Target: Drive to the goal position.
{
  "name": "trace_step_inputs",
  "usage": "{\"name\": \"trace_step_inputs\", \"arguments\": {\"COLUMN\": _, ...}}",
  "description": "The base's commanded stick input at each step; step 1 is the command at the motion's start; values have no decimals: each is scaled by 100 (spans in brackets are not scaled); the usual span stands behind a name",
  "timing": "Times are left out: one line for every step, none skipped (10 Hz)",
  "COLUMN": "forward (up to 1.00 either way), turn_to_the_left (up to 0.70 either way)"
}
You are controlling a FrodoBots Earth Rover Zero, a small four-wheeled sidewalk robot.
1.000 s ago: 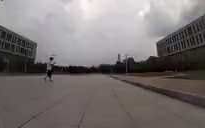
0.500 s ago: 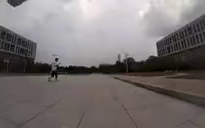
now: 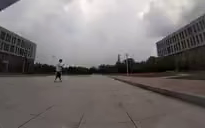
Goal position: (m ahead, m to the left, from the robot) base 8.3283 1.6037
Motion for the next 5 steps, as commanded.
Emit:
{"name": "trace_step_inputs", "arguments": {"forward": 70, "turn_to_the_left": 0}}
{"name": "trace_step_inputs", "arguments": {"forward": 70, "turn_to_the_left": 0}}
{"name": "trace_step_inputs", "arguments": {"forward": 70, "turn_to_the_left": 0}}
{"name": "trace_step_inputs", "arguments": {"forward": 70, "turn_to_the_left": 0}}
{"name": "trace_step_inputs", "arguments": {"forward": 70, "turn_to_the_left": 0}}
